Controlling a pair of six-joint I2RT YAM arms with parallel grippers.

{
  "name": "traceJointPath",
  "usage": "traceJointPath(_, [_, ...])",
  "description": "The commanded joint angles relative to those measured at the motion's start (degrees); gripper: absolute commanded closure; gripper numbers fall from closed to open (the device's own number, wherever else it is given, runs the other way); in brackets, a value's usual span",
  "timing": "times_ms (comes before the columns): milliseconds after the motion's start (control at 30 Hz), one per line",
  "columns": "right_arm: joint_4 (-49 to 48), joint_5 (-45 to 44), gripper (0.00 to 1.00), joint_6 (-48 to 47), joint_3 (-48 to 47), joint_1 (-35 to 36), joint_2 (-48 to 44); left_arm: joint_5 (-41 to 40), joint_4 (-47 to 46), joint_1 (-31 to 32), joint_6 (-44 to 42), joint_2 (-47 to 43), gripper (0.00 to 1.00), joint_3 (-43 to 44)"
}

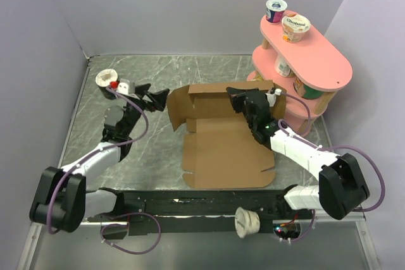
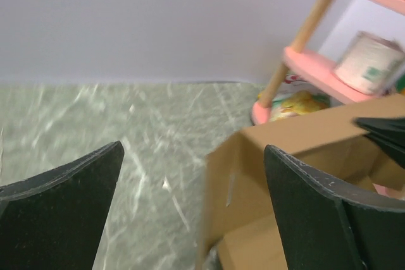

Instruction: Fold the paper box

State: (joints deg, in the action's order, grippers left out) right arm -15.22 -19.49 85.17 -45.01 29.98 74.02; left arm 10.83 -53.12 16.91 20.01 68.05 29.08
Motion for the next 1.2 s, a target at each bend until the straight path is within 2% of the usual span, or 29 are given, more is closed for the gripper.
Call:
traceJointPath(0, [-7.18,-0.29,1.00,-3.78,1.68,-0.88,-2.74,3.49,-1.89,-6.00,14.51,4.36,0.01,-0.34])
traceJointPath(200, [-9.74,3.22,1.00,-2.90,2.92,-1.59,-2.04,-0.18,3.44,-8.29,17.42,12.43,0.01,5.54])
traceJointPath(300, [-11.23,4.63,1.00,-2.99,2.91,-1.76,-1.42,0.15,1.80,-9.17,17.35,17.97,0.01,7.30])
traceJointPath(433, [-11.14,5.16,1.00,-3.16,2.39,-1.76,-0.98,7.61,1.01,-8.91,14.53,25.19,0.06,10.46])
traceJointPath(567, [-10.97,4.20,1.00,-3.78,2.48,-1.76,-1.60,13.86,-2.68,-7.68,11.29,29.94,0.07,10.12])
traceJointPath(767, [-9.92,3.49,1.00,-3.87,2.48,-1.68,-1.95,20.02,-6.11,-2.94,7.34,32.14,0.08,10.21])
traceJointPath(933, [-8.68,2.96,1.00,-3.78,2.30,-1.68,-2.21,18.18,-7.25,0.40,5.65,31.09,0.08,7.41])
traceJointPath(1167, [-11.58,1.21,1.00,-5.01,5.10,-1.68,-2.12,16.16,-14.81,4.10,5.83,31.70,0.07,3.44])
